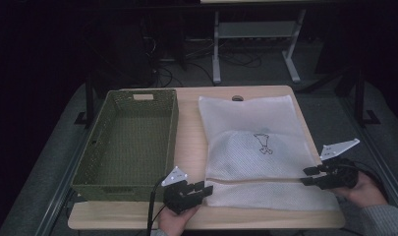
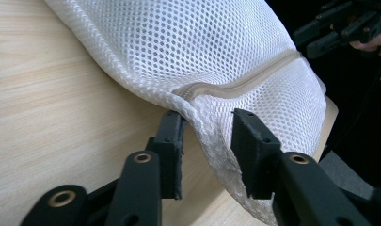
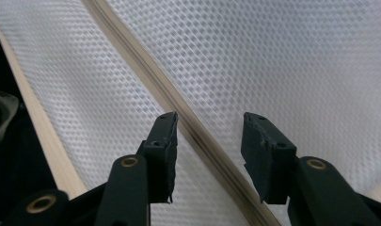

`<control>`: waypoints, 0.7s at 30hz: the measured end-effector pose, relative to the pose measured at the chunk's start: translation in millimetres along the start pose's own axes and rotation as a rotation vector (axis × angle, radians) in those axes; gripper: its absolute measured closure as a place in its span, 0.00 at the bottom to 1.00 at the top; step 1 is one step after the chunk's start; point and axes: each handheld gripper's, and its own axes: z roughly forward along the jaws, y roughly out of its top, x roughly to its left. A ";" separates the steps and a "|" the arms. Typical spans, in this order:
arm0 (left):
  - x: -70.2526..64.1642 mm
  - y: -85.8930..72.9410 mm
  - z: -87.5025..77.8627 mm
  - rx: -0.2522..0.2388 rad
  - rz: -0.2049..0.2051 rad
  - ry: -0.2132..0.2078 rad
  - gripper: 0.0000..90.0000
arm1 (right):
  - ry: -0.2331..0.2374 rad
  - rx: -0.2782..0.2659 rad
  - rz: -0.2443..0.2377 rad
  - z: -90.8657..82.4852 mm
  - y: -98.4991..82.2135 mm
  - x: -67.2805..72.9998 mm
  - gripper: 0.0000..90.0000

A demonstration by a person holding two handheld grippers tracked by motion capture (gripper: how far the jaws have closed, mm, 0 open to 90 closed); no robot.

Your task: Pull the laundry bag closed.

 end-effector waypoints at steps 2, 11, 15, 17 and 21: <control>0.9 0.9 -0.7 -0.001 -0.010 -0.012 0.68 | 0.003 -0.006 -0.011 1.2 4.5 3.4 0.61; -4.8 6.1 -7.7 -0.046 0.004 -0.011 0.61 | 0.016 -0.035 -0.049 3.0 21.0 18.0 0.57; -6.3 7.1 -9.7 -0.055 -0.001 -0.028 0.60 | 0.020 -0.037 -0.066 4.3 28.3 24.9 0.56; -7.2 7.6 -10.3 -0.059 0.006 -0.026 0.60 | 0.021 -0.041 -0.074 4.7 29.8 25.9 0.56; -9.3 8.4 -11.1 -0.061 0.013 -0.036 0.57 | 0.038 -0.043 -0.102 10.7 40.6 36.1 0.54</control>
